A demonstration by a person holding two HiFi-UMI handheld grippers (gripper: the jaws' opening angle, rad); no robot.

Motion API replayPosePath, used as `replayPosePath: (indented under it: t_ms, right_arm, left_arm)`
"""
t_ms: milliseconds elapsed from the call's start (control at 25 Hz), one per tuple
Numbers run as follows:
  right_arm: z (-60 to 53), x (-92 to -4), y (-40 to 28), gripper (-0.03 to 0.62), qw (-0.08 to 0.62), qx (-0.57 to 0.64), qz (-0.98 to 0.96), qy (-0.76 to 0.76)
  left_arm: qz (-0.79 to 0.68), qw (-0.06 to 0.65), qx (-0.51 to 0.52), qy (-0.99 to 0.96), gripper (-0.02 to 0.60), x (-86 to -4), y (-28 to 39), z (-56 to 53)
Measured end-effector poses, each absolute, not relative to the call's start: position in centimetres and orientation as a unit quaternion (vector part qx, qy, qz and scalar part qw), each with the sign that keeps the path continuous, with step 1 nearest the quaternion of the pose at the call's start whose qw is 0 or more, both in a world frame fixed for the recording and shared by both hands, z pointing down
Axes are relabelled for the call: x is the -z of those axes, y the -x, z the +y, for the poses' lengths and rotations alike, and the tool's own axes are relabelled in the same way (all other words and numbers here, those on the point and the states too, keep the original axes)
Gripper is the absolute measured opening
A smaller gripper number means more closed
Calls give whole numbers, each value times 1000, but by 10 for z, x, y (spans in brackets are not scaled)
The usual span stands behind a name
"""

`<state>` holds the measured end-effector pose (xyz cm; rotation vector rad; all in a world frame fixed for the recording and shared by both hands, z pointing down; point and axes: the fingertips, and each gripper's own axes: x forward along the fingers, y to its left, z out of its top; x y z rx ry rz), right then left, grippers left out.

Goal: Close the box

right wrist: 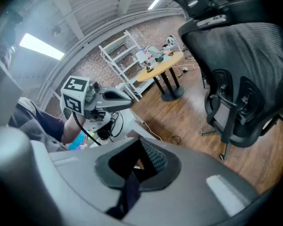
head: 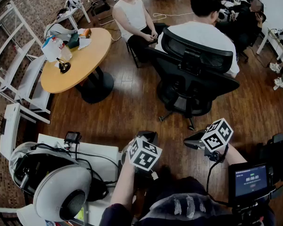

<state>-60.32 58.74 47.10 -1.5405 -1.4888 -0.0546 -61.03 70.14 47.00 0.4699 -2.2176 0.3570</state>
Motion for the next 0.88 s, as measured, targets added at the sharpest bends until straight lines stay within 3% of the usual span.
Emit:
replayPosePath:
  t_ms: [320, 880]
  right_arm:
    - [444, -449, 586, 5, 466, -23, -669, 579]
    - [228, -479, 492, 5, 456, -148, -789, 383]
  left_arm:
    - [-867, 378, -195, -260, 15, -434, 612, 560]
    - [-776, 320, -249, -483, 15, -446, 551, 323]
